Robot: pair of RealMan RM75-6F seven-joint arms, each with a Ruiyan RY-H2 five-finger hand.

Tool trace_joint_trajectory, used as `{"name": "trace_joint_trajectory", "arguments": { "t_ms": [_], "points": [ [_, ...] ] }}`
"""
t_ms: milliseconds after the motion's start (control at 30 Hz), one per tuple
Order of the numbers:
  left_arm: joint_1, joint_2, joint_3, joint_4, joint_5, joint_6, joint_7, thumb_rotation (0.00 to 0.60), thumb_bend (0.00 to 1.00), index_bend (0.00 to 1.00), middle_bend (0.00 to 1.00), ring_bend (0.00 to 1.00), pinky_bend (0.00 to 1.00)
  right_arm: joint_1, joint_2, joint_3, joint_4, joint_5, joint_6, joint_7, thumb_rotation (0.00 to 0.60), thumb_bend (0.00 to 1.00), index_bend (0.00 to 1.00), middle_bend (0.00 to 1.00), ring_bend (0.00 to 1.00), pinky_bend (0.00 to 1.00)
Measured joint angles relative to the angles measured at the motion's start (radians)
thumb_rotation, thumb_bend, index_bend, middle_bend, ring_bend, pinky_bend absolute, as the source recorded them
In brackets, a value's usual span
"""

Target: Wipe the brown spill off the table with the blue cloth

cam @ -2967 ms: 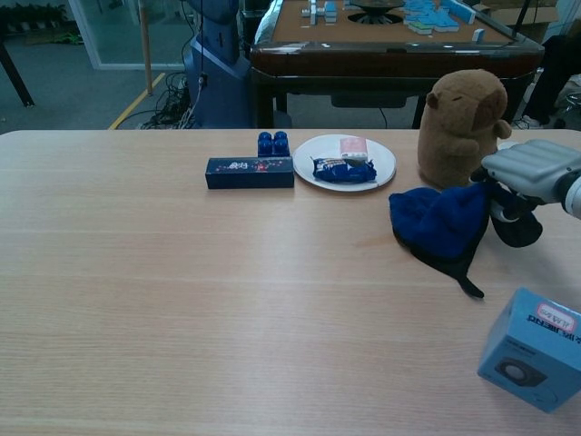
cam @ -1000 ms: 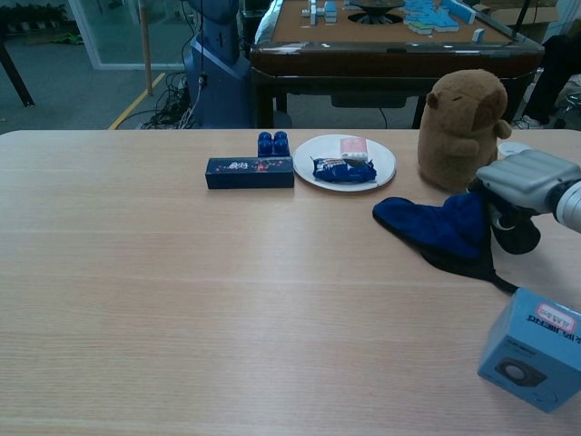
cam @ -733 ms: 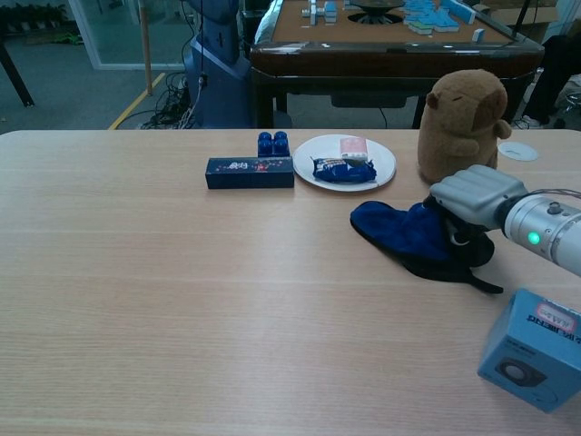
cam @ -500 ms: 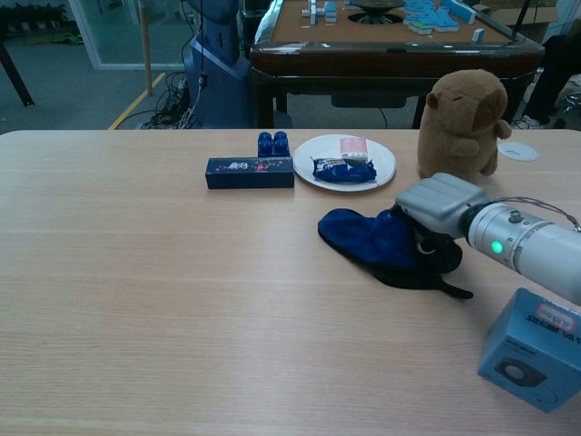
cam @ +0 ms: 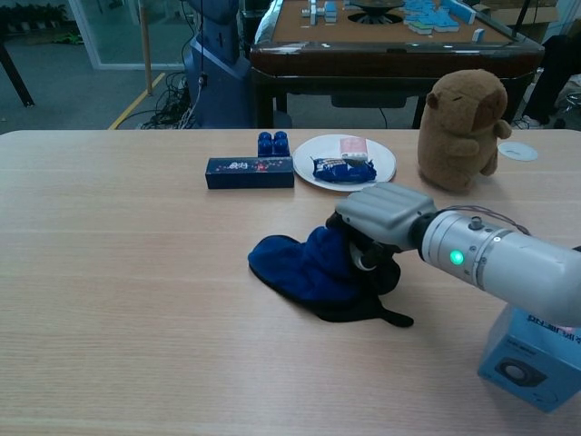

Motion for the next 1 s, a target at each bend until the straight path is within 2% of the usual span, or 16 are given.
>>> {"name": "trace_joint_trajectory", "arguments": {
  "t_ms": [233, 433, 833, 1000],
  "points": [
    [-0.003, 0.003, 0.0, -0.011, 0.004, -0.001, 0.01, 0.6, 0.44, 0.0, 0.0, 0.01, 0.06, -0.012, 0.116, -0.001, -0.224, -0.069, 0.048, 0.066, 0.6, 0.74, 0.74, 0.6, 0.59, 0.78],
    [-0.005, 0.007, 0.0, -0.023, 0.009, -0.003, 0.021, 0.6, 0.44, 0.0, 0.0, 0.01, 0.06, -0.04, 0.233, -0.006, -0.362, -0.154, 0.124, 0.134, 0.6, 0.74, 0.74, 0.6, 0.59, 0.78],
    [-0.006, 0.007, 0.003, -0.028, 0.015, -0.002, 0.026, 0.6, 0.44, 0.0, 0.0, 0.01, 0.06, -0.087, 0.376, 0.014, -0.462, -0.222, 0.227, 0.249, 0.6, 0.74, 0.74, 0.6, 0.59, 0.78],
    [-0.007, 0.008, 0.003, -0.028, 0.016, -0.004, 0.025, 0.6, 0.44, 0.0, 0.0, 0.01, 0.06, -0.104, 0.396, 0.023, -0.458, -0.22, 0.264, 0.22, 0.6, 0.74, 0.74, 0.6, 0.59, 0.78]
  ]
}}
